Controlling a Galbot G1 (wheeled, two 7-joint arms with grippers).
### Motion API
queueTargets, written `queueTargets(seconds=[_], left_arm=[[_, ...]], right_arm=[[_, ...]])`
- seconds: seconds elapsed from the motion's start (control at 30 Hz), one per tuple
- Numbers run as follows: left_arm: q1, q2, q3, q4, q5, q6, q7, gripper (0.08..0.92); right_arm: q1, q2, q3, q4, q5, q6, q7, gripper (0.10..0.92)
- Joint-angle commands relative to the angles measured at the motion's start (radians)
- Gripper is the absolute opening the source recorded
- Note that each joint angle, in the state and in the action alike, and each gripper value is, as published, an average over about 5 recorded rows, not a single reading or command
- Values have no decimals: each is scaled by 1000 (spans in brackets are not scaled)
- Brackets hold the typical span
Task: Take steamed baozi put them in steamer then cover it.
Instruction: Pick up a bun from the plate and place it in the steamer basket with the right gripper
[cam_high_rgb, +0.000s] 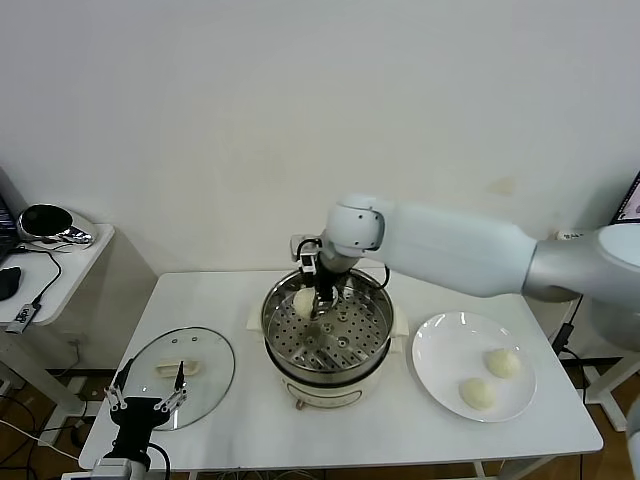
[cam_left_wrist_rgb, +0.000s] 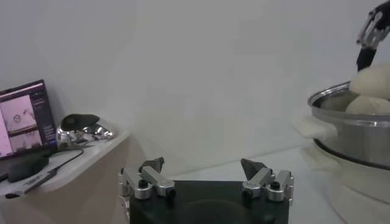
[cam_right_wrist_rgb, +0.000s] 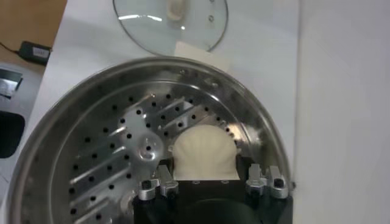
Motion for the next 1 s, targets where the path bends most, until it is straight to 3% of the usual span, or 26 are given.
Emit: queueTargets(seconds=[0.03,0.4,0.63,0.8,1.0], left_arm=[[2,0,-2,-1,0,-2,0,823],[7,-9,0,-6,2,-4,-1,823],[7,-14,8,-12,7,-3,1,823],[7,-13,10,-22,8,-1,2,823],[6,-7,14,-28,8,-1,2,823]], right_arm=[[-51,59,1,-47,9,-27,15,619],[-57,64,9,-54,7,-37,31,632],[-19,23,26,-6,26,-45,15,789],[98,-108,18,105,30,-36,-37,822],[213,-382,-14,303,-62,27,-156,823]])
